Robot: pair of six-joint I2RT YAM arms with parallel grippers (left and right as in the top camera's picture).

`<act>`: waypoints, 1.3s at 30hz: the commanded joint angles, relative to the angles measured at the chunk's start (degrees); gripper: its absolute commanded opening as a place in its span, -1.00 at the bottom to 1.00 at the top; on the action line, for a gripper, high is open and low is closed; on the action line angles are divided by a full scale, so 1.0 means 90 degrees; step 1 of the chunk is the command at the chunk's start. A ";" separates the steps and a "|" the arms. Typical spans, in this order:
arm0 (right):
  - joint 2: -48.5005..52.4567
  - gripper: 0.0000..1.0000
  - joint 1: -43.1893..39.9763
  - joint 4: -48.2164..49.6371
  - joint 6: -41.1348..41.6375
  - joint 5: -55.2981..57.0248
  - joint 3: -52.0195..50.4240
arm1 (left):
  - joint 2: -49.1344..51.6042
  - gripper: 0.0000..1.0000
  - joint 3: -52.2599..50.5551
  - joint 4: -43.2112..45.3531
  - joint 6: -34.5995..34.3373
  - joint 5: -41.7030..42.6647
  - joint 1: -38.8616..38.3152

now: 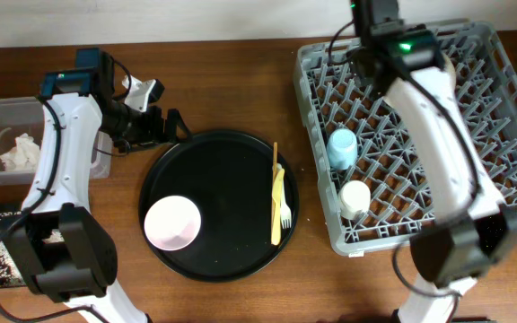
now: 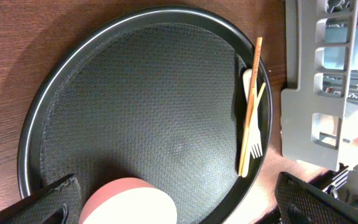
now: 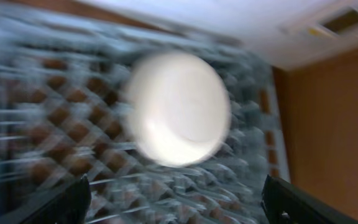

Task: Sort waste into correct bins and load items into the dishwasher rack
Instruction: 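Lift the beige plate right and stand it upright in the rack, then move the right gripper to the pink bowl on the tray and grasp it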

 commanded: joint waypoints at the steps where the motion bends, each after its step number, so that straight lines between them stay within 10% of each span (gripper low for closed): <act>1: -0.0906 0.70 0.0044 -0.0546 0.0350 -0.4422 0.0022 | -0.0063 0.99 0.0100 0.0007 0.0017 -0.0002 0.0019; 7: -0.0452 0.56 0.1569 -0.1112 0.1324 -0.6229 -0.0665 | -0.0063 0.99 0.0100 0.0007 0.0017 -0.0002 0.0019; 16: -0.0257 0.52 0.4658 0.4150 0.4080 -0.3983 -0.4930 | -0.0063 0.99 0.0100 0.0007 0.0017 -0.0002 0.0032; 22: 0.0034 0.51 0.5132 0.4932 0.4923 -0.2895 -0.5280 | -0.0063 0.99 0.0100 0.0007 0.0017 -0.0002 0.0032; 25: 0.0148 0.07 0.5180 0.5197 0.5030 -0.2895 -0.5277 | -0.0063 0.99 0.0100 0.0007 0.0017 -0.0002 0.0032; 33: 0.0432 0.00 0.5202 0.5292 0.5030 -0.2849 -0.5280 | -0.0063 0.99 0.0100 0.0007 0.0017 -0.0002 0.0032; 39: 0.0432 -0.87 0.5202 0.5374 0.5022 -0.2844 -0.5277 | -0.0063 0.99 0.0100 0.0007 0.0017 -0.0002 0.0032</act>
